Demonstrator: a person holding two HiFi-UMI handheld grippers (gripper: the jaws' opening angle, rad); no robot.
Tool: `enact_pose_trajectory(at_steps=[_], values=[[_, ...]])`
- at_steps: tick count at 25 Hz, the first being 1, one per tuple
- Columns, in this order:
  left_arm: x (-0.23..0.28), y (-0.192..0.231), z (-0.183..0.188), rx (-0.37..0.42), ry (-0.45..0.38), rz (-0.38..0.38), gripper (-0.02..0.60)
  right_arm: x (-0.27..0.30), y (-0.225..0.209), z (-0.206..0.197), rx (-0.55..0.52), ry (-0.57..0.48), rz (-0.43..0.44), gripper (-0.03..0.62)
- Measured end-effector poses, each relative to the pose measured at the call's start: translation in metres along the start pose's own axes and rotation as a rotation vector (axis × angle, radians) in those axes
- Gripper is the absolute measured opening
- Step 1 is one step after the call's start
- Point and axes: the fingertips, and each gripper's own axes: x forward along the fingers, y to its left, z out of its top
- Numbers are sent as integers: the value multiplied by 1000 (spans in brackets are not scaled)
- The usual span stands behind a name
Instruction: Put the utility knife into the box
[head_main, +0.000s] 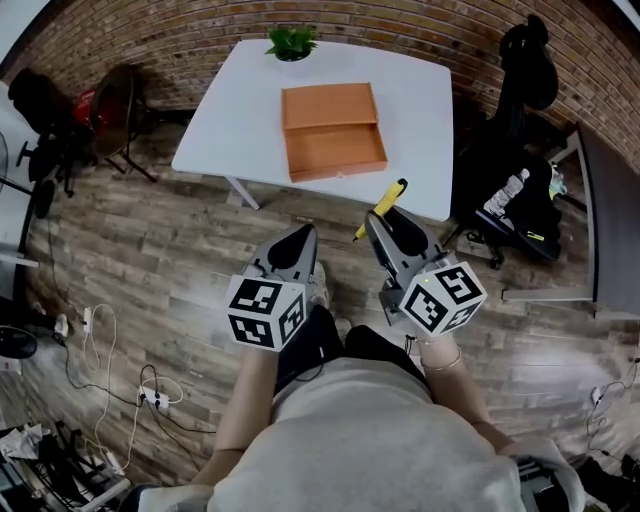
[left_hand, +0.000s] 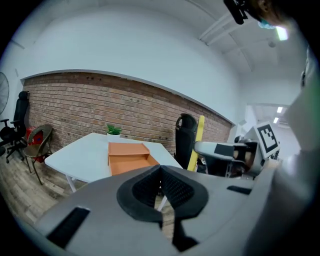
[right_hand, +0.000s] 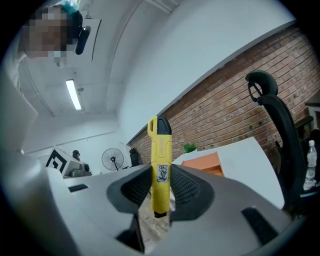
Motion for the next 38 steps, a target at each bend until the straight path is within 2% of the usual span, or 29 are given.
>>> enact_pose_trajectory(at_steps=[6,10,20,26,31,38], values=[[45,46,26,-9,15,-18,6,59,-25,11,7,21,-9,112],[78,74,44,-11,26,-46,6,100,-41,25,24,-8,0,112],[139,141,85,-2,40,-122,6,196,-75,47,-2,17,-66,112],[159,165,85,-28,64,-134,6,227,-83,50,-31,57,-77,112],[168,168,79,-70,76,-141,6,235,-92,41,-63,123,-66,112],[178,179,63,-143,88,-72,6,243,-109,38,-174,197,-30,112]])
